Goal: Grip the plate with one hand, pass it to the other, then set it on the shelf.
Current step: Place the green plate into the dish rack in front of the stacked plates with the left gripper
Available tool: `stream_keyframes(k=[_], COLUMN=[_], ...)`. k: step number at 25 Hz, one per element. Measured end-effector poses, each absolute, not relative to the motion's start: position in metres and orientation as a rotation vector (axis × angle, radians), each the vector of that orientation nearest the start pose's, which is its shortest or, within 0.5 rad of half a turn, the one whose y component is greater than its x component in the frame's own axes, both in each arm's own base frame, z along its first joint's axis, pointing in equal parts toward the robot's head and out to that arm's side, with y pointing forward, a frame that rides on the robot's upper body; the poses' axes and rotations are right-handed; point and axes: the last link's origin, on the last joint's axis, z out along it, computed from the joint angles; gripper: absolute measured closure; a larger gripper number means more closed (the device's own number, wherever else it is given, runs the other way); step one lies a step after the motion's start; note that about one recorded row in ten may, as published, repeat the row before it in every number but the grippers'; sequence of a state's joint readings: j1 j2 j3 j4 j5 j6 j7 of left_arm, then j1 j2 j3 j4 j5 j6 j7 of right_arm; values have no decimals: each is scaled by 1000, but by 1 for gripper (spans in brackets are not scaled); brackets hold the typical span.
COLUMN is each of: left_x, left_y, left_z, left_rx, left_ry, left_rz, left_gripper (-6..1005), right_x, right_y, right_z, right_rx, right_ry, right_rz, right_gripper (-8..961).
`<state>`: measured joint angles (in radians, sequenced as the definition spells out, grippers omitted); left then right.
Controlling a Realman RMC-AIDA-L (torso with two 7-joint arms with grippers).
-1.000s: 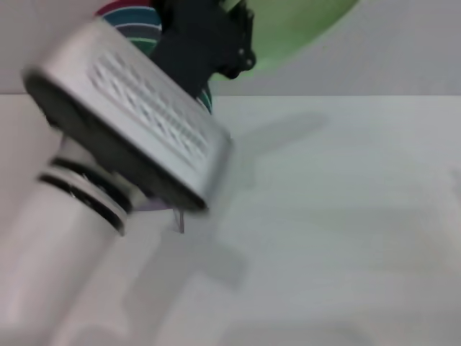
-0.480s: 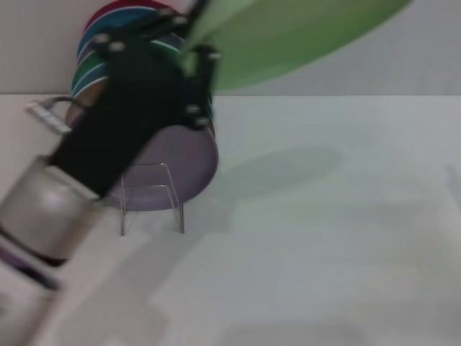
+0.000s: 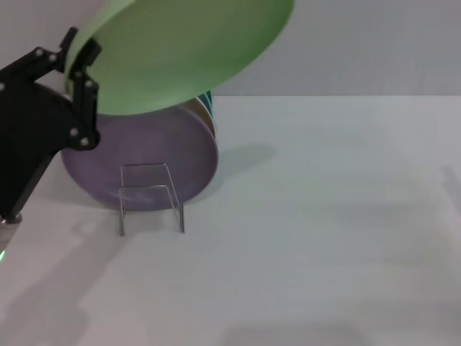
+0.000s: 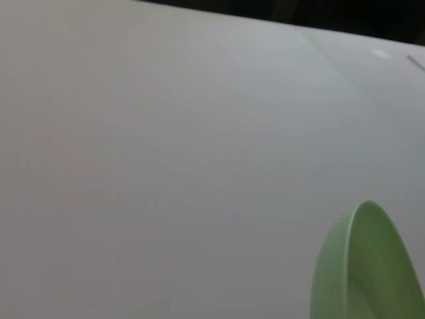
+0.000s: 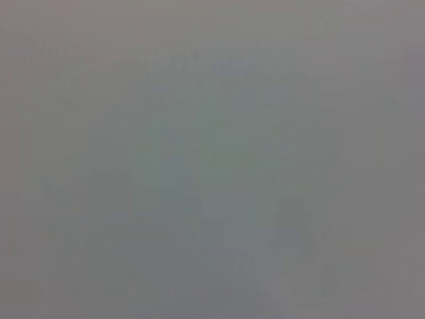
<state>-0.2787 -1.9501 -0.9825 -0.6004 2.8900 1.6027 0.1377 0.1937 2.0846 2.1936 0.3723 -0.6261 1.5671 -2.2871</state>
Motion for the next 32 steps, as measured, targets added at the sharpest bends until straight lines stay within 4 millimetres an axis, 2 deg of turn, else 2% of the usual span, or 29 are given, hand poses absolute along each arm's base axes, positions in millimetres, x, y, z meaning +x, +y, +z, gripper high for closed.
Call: stream_keyframes(k=[15,24,32], left_x=[-249,-258,-265], left_y=[279,278,283], left_z=[27,30,29], left_rx=[-1677,-1769,-1833], left_ry=[349,457,484], left_rz=[-1012,-1015,-966], left_gripper=[893,888,883], right_x=[333,333,330], right_y=[268,268,270], right_z=[69,69,68], right_rx=[-1518,-1519,-1528], right_ry=[544,547,542], right_rz=[1275,1279,1290], right_gripper=[333,333,333])
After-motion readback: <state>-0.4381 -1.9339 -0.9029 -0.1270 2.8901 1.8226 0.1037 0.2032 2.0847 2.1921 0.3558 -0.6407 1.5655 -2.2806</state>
